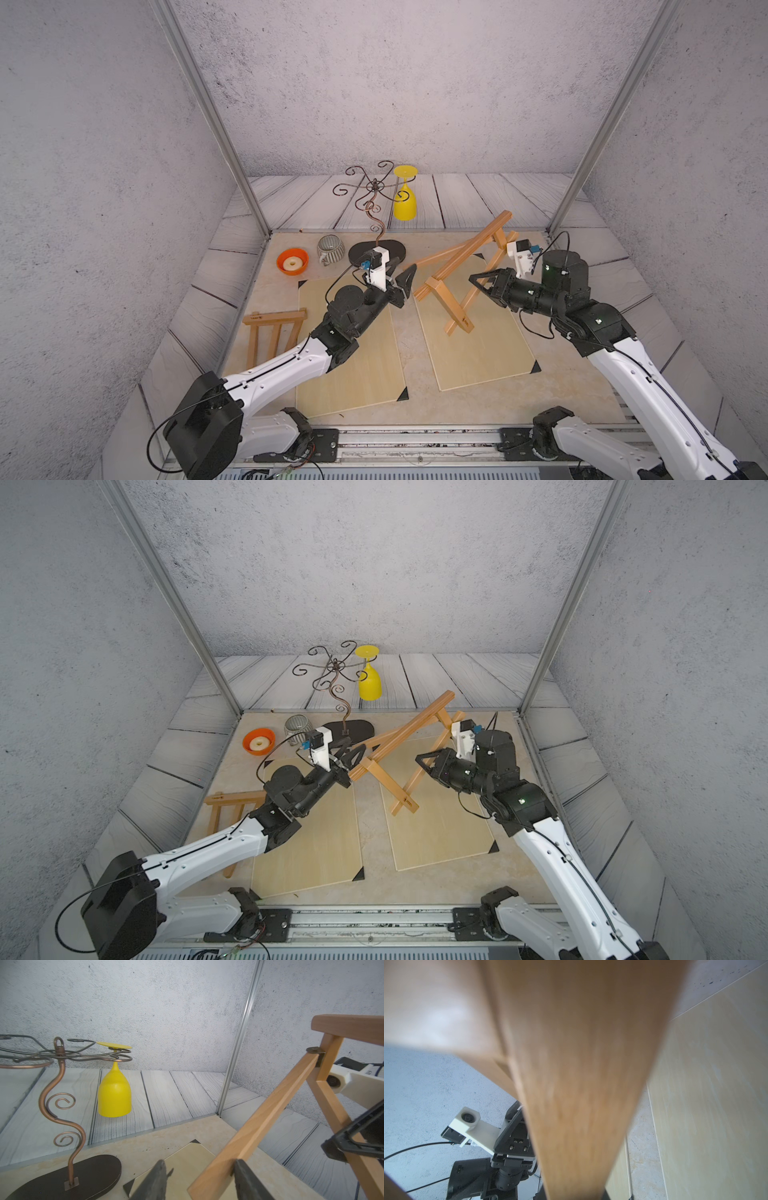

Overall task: Assemble the easel
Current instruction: Unfold the easel, then move the drawing board to the center of the board.

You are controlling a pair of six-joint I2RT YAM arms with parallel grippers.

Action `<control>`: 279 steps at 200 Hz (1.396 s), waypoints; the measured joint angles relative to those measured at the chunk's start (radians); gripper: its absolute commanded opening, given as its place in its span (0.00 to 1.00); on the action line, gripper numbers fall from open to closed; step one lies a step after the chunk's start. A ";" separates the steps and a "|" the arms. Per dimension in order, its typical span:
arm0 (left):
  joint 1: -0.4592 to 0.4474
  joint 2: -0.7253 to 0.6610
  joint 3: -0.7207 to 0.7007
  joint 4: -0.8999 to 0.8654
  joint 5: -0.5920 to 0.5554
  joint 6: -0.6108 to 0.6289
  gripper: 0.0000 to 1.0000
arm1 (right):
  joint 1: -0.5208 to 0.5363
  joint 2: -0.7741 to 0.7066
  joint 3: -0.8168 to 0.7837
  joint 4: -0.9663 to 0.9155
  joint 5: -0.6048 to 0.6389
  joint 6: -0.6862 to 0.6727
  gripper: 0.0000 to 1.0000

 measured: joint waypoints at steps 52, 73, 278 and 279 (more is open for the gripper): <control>0.033 0.006 0.000 -0.027 0.024 -0.006 0.58 | 0.001 0.016 0.025 -0.051 -0.006 -0.062 0.00; 0.040 -0.004 0.000 -0.058 0.023 -0.010 0.59 | 0.001 0.038 0.031 -0.047 -0.020 -0.069 0.00; 0.136 -0.448 0.000 -0.824 -0.211 -0.265 0.64 | 0.237 0.539 0.039 0.173 0.696 -0.412 0.00; 0.136 -0.449 -0.001 -0.825 -0.212 -0.264 0.64 | 0.239 0.544 0.041 0.175 0.697 -0.413 0.00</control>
